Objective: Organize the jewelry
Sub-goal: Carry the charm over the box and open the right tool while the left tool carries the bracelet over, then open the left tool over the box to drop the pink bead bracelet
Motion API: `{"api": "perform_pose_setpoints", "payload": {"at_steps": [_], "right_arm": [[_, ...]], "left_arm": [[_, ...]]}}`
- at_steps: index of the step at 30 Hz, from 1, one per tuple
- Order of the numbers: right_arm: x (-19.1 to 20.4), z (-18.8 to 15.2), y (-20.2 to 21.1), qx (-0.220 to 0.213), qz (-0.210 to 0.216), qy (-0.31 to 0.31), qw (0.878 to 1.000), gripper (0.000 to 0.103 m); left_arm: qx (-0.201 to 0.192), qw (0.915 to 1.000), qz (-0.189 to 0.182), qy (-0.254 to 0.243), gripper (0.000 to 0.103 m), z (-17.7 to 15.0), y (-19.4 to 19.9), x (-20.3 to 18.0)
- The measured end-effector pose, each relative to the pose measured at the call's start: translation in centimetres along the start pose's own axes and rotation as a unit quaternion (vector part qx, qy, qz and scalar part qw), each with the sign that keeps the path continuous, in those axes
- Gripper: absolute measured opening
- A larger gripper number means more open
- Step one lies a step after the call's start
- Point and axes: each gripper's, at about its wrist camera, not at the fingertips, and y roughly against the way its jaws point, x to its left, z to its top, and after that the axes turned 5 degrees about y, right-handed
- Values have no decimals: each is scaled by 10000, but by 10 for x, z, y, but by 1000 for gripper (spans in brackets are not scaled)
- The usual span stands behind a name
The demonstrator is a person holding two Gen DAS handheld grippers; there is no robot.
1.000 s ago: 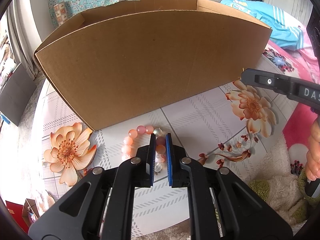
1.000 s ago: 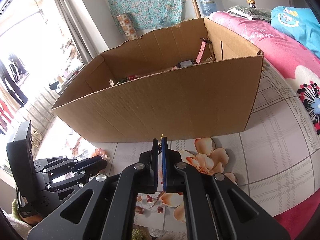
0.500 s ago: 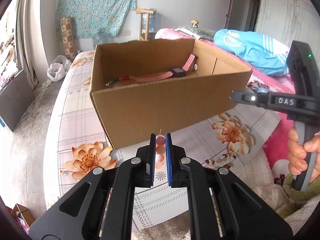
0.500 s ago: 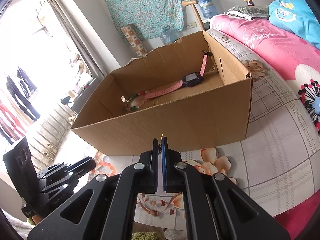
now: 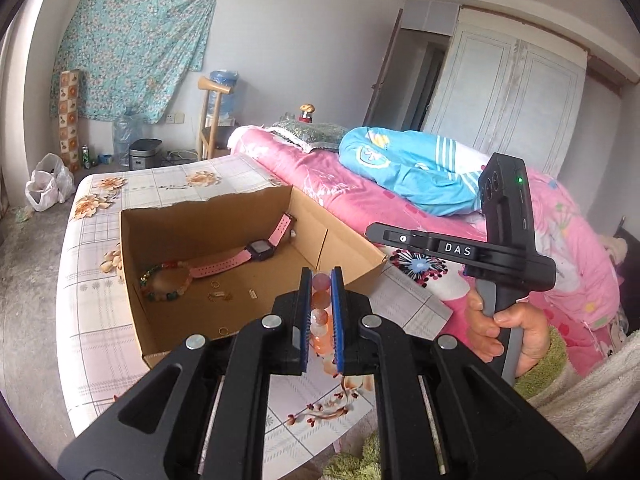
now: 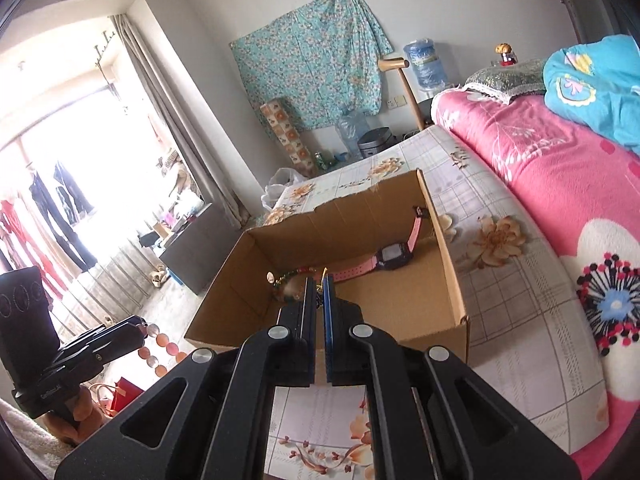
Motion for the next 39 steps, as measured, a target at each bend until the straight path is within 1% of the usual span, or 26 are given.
{"api": "perform_pose_setpoints", "payload": {"at_steps": [3,5,8,9,13,15,16,17,19,23,28,31,34,39], "right_arm": [[-10,15,-13,183,5,21,9998,4],[-17,23,-29,460,6,66,9989,4],[-24,32,-54,871,-22,206,9960,4],[-26,34,-62,990,-90,272,9947,4],[-28,36,-97,1631,-446,720,9830,5],[-29,34,-109,1910,-473,808,9771,5],[-31,34,-111,1945,-475,803,9765,10],[-33,35,-111,1945,-471,776,9767,20],[-40,38,-107,1817,-456,673,9800,29],[-52,47,-92,1492,-457,474,9866,30],[-74,55,-60,888,-493,-21,9948,34],[-86,56,-42,571,-475,-319,9967,36],[-96,53,-33,420,-507,-480,9967,37],[-106,47,-31,343,-570,-603,9960,40]], "left_arm": [[113,9998,151,108,8,11,-15,9],[219,9992,164,282,8,18,-26,18],[410,9975,339,465,8,25,-45,34],[490,9965,423,530,8,26,-51,39],[814,9911,604,858,8,25,-74,63],[932,9886,676,967,8,23,-84,73],[978,9875,723,1002,8,22,-88,76],[1015,9867,740,1029,8,22,-91,79],[1081,9854,759,1077,8,21,-96,83],[1191,9837,805,1076,8,22,-107,86],[1300,9822,812,1088,8,23,-119,84],[1394,9812,778,1080,8,24,-128,82],[1577,9788,671,1123,8,23,-141,80],[1894,9739,369,1193,8,20,-169,68]]}}
